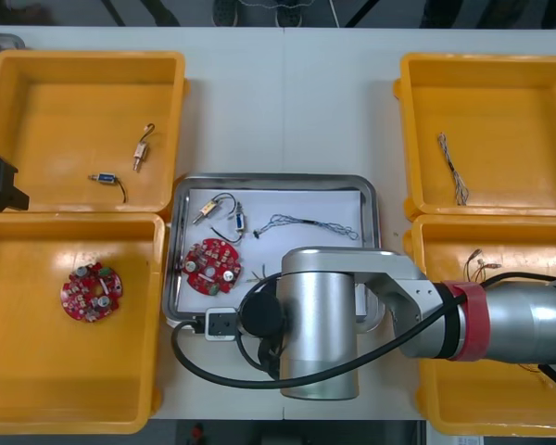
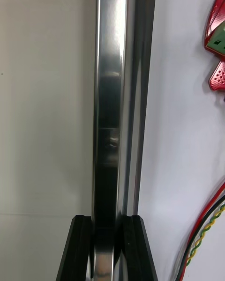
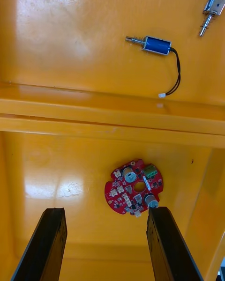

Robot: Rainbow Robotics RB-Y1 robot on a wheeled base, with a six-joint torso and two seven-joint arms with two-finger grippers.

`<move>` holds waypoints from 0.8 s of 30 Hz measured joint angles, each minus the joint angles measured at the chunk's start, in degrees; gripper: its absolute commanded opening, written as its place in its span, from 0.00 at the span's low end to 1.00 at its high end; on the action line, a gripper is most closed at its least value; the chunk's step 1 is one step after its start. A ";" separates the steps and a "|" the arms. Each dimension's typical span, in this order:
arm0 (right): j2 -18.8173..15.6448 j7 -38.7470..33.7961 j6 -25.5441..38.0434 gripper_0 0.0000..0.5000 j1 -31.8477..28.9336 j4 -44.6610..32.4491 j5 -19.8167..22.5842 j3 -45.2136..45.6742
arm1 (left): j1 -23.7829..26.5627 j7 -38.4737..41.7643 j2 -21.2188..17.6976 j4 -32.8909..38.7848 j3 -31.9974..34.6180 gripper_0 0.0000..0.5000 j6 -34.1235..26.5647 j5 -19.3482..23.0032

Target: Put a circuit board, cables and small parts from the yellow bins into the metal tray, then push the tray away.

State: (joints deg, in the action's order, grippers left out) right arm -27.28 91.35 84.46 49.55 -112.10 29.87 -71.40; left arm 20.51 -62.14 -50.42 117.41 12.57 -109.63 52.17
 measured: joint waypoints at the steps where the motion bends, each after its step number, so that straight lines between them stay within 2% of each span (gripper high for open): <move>1: -0.20 0.00 -0.22 0.00 0.38 0.00 -0.01 0.00 | 0.00 0.00 0.00 0.00 0.00 1.00 0.00 0.00; 9: -1.57 0.00 -0.52 0.00 3.38 0.41 -0.05 -0.04 | 0.00 0.00 0.00 0.00 0.00 1.00 0.00 0.00; 24: -1.59 0.00 -0.85 0.00 7.20 5.84 -0.58 -0.04 | 0.00 0.00 0.00 0.00 0.00 1.00 0.00 0.00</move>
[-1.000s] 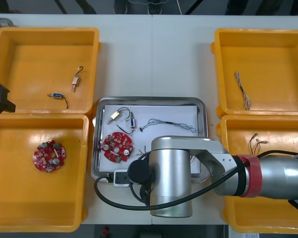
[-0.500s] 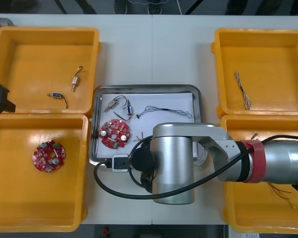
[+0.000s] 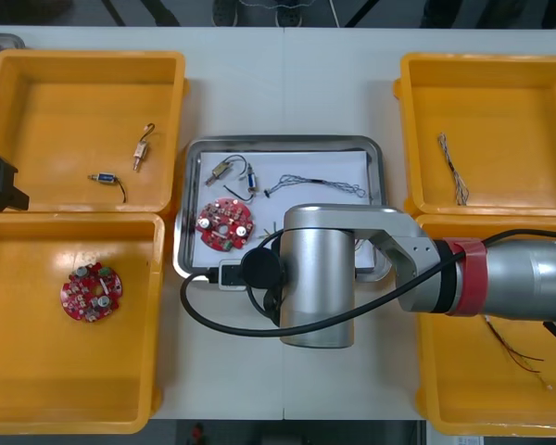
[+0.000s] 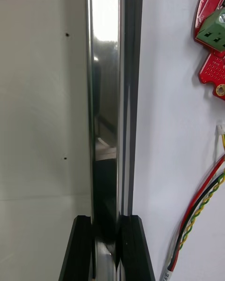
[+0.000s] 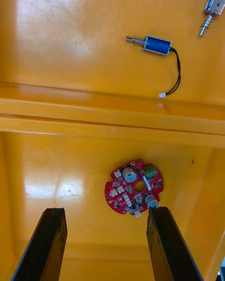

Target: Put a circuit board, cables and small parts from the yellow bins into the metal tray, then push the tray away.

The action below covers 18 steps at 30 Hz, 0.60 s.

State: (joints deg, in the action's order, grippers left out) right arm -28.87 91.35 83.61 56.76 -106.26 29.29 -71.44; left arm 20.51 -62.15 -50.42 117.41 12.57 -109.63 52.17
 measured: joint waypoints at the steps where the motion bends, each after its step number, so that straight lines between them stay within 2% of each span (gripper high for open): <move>1: 0.00 0.00 -0.01 0.00 0.21 0.20 0.00 0.00 | 0.00 0.00 0.00 0.00 0.00 1.00 0.00 0.00; 18: 0.00 0.02 -0.67 0.00 5.31 5.26 -0.07 -0.01 | 0.00 0.00 0.00 0.00 0.00 1.00 0.00 0.00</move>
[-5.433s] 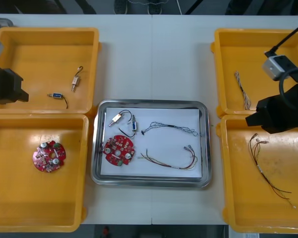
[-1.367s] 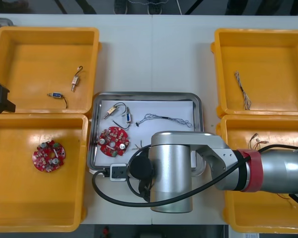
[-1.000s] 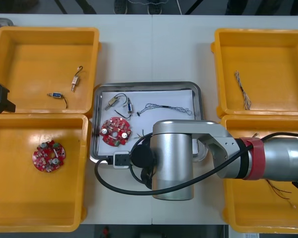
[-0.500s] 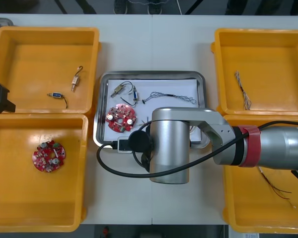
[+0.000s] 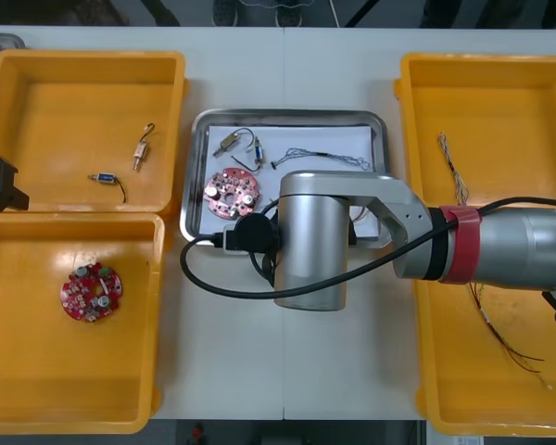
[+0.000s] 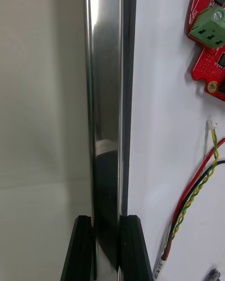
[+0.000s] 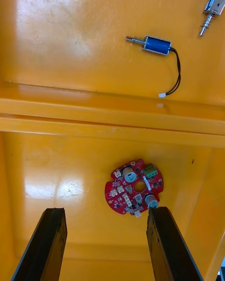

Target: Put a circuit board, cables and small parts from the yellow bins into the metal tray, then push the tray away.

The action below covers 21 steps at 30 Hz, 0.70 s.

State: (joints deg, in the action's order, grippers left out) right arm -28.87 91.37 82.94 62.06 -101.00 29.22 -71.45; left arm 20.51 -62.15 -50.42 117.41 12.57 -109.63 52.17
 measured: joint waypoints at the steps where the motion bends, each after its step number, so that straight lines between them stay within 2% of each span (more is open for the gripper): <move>1: 0.00 0.03 -0.21 0.00 0.33 0.44 -0.03 0.00 | 0.00 0.00 0.00 0.00 0.00 1.00 0.00 0.00; 10: 0.00 3.27 -2.09 0.00 2.33 3.05 -1.92 -0.01 | 0.00 0.00 0.00 0.00 0.00 1.00 0.00 0.00; 21: 0.00 3.58 -5.11 0.00 3.32 6.66 -5.30 -0.02 | 0.00 0.00 0.00 0.00 0.00 1.00 0.00 0.00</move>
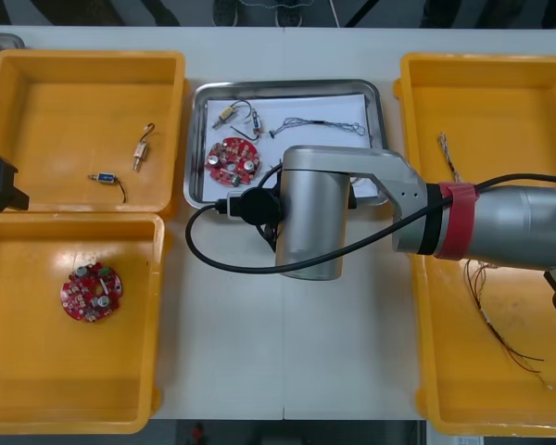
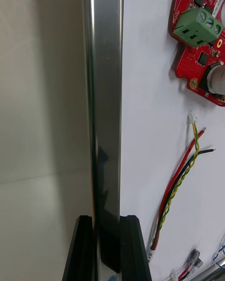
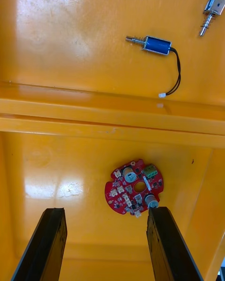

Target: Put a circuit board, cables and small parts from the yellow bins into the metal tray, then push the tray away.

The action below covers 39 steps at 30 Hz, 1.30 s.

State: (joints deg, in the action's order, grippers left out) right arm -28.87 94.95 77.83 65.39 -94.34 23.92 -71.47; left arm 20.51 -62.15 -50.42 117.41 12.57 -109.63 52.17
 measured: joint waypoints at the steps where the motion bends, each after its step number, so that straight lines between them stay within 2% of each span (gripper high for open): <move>1: 0.00 0.02 -0.19 0.00 0.11 0.50 -0.01 0.00 | 0.00 0.00 0.00 0.00 0.00 1.00 0.00 0.00; 13: 1.08 3.35 -3.60 0.00 1.57 8.47 -0.10 0.56 | 0.00 0.00 0.00 0.00 0.00 1.00 0.00 0.00; 21: 1.82 3.68 -10.69 0.00 2.19 14.31 -0.18 1.47 | 0.00 0.00 0.00 0.00 0.00 1.00 0.00 0.00; 29: 4.17 6.85 -12.08 0.00 3.35 19.88 -0.18 3.23 | 0.00 0.00 0.00 0.00 0.00 1.00 0.00 0.00; 39: 4.36 7.15 -15.55 0.00 4.08 23.07 -0.18 3.50 | 0.00 0.00 0.00 0.00 0.00 1.00 0.00 0.00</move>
State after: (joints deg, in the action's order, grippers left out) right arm -24.50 102.10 62.28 69.46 -71.27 23.74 -67.96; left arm 20.51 -62.15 -50.42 117.41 12.57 -109.63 52.18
